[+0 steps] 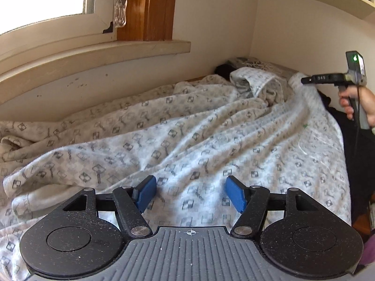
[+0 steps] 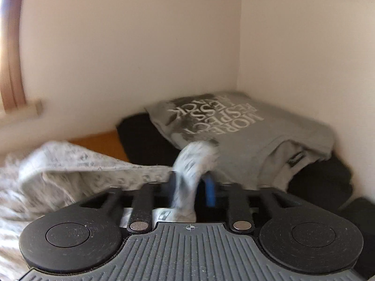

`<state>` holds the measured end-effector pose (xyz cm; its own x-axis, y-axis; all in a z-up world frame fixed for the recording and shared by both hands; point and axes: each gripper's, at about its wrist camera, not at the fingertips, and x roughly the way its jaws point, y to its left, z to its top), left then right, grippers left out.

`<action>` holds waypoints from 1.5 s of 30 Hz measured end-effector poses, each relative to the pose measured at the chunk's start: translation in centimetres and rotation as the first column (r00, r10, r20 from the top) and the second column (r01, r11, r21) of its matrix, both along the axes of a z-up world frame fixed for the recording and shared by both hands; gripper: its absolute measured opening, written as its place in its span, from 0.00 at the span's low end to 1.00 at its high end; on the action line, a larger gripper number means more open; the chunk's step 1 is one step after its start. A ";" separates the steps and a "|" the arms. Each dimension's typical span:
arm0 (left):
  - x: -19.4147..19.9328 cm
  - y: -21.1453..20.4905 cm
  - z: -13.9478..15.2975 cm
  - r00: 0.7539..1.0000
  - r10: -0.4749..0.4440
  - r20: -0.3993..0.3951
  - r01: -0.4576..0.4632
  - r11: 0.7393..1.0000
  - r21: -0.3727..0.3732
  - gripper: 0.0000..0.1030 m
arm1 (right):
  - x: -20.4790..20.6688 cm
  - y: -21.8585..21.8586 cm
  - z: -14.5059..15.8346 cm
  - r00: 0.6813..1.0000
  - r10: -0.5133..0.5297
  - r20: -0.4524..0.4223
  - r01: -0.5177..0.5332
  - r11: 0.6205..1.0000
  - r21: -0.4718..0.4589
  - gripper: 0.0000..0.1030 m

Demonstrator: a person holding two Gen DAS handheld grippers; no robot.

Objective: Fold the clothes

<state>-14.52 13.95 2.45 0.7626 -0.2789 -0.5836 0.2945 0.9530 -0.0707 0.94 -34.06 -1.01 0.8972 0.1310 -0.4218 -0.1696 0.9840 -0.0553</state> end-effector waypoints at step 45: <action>4.0 4.1 0.1 0.993 0.118 0.010 -0.117 0.993 -0.028 0.75 | 5.9 0.4 3.0 0.990 0.071 -0.126 -0.041 0.973 0.225 0.36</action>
<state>-10.57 18.03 2.55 0.7975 -0.2027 -0.5682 0.1814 0.9788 -0.0947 6.81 -33.64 1.98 0.8242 0.2826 -0.4908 -0.2157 0.9579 0.1893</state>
